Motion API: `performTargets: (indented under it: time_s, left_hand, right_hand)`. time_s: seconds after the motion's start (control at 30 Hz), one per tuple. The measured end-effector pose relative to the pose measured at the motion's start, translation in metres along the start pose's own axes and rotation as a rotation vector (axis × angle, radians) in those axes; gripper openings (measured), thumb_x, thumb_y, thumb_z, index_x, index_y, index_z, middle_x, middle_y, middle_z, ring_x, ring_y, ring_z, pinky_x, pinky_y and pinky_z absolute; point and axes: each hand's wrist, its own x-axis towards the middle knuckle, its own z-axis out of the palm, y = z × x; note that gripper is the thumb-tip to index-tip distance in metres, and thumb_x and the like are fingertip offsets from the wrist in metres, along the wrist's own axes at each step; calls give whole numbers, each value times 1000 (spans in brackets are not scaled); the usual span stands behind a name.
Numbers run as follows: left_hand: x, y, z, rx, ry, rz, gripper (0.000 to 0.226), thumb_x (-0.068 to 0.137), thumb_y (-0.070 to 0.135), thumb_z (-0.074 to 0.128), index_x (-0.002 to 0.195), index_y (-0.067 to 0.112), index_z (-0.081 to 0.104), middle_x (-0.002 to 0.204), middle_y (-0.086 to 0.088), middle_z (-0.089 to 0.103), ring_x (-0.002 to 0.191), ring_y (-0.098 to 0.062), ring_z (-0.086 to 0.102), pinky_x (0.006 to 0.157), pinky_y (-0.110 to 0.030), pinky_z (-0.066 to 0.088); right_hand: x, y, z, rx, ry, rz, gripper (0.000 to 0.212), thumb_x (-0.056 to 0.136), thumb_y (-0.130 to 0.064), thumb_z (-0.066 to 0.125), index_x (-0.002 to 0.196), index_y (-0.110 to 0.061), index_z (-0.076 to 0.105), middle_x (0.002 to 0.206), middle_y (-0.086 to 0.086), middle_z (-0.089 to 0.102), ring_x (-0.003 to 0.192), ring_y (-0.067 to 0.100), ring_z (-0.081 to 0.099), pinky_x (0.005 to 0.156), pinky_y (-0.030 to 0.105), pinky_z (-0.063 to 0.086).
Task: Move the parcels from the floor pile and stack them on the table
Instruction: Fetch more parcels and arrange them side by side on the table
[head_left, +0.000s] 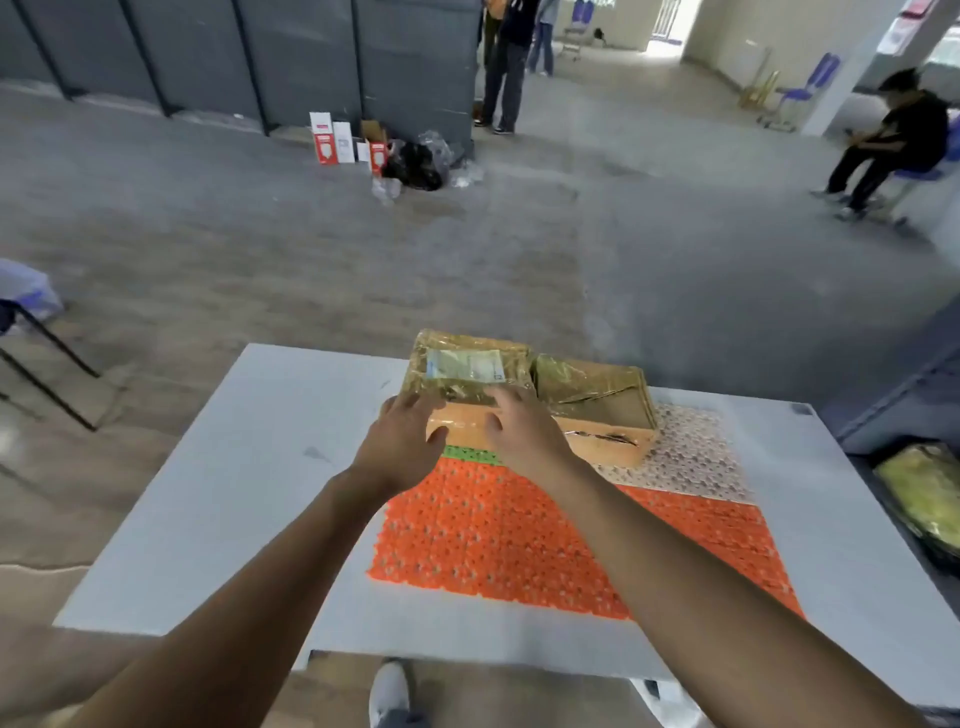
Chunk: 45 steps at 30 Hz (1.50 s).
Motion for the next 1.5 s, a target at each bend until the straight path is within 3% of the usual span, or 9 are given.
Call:
performTargets:
  time_s: [0.07, 0.1, 0.27, 0.47, 0.6, 0.73, 0.87, 1.1, 1.5]
  left_hand:
    - [-38, -4, -9, -22, 98, -100, 38, 94, 24, 54, 131, 15, 53, 131, -10, 52, 126, -30, 43, 104, -40, 38]
    - [-60, -7, -14, -22, 140, -143, 37, 94, 23, 54, 130, 15, 54, 130, -10, 54, 126, -30, 44, 104, -39, 37]
    - [-180, -31, -34, -28, 241, -390, 37, 93, 21, 57, 128, 13, 55, 130, -12, 55, 122, -29, 50, 103, -34, 38]
    - [-306, -72, -61, -76, 331, -700, 36, 89, 15, 57, 125, 8, 58, 123, -20, 58, 115, -37, 54, 98, -37, 41]
    - [-402, -104, -79, -96, 366, -860, 37, 89, 18, 56, 125, 10, 56, 124, -17, 56, 117, -35, 52, 100, -38, 41]
    - [-498, -134, -107, -105, 455, -930, 28, 84, 27, 49, 109, 24, 60, 110, -11, 63, 105, -32, 59, 86, -37, 48]
    - [-605, -171, -131, -100, 519, -1061, 39, 91, 19, 54, 129, 11, 55, 126, -17, 56, 115, -33, 54, 95, -34, 42]
    - [-773, -240, -145, -162, 483, -1262, 42, 94, 24, 50, 134, 13, 47, 132, -12, 49, 119, -28, 49, 101, -36, 40]
    - [-875, -329, -148, -285, 460, -1431, 41, 93, 20, 49, 133, 12, 48, 129, -11, 50, 119, -26, 51, 101, -34, 40]
  right_hand:
    - [-16, -23, 11, 100, -17, -59, 42, 103, -25, 40, 143, -14, 42, 141, 11, 47, 101, 28, 59, 73, 31, 43]
    - [-26, -34, 19, 145, -34, -90, 42, 103, -25, 41, 143, -14, 42, 140, 12, 47, 99, 29, 59, 72, 29, 40]
    - [-88, -101, 69, 329, -179, -190, 37, 98, -19, 44, 135, -15, 50, 138, 11, 52, 122, 28, 52, 97, 37, 46]
    - [-157, -185, 119, 331, -360, -387, 37, 97, -16, 47, 134, -12, 52, 135, 11, 54, 122, 26, 53, 99, 29, 40]
    - [-204, -255, 152, 296, -445, -486, 36, 96, -18, 47, 132, -15, 53, 133, 7, 57, 120, 24, 55, 99, 31, 42]
    - [-258, -332, 194, 281, -530, -561, 35, 97, -21, 47, 131, -19, 54, 134, 5, 58, 119, 24, 57, 98, 34, 45]
    - [-329, -416, 250, 247, -636, -581, 34, 96, -21, 47, 129, -22, 55, 130, 5, 60, 116, 25, 58, 97, 36, 46]
    - [-445, -531, 332, 196, -784, -682, 36, 99, -23, 44, 135, -22, 49, 136, 1, 53, 117, 20, 55, 95, 35, 46]
    - [-472, -620, 429, 12, -920, -737, 39, 101, -25, 39, 140, -23, 44, 135, 2, 54, 94, 15, 58, 77, 33, 51]
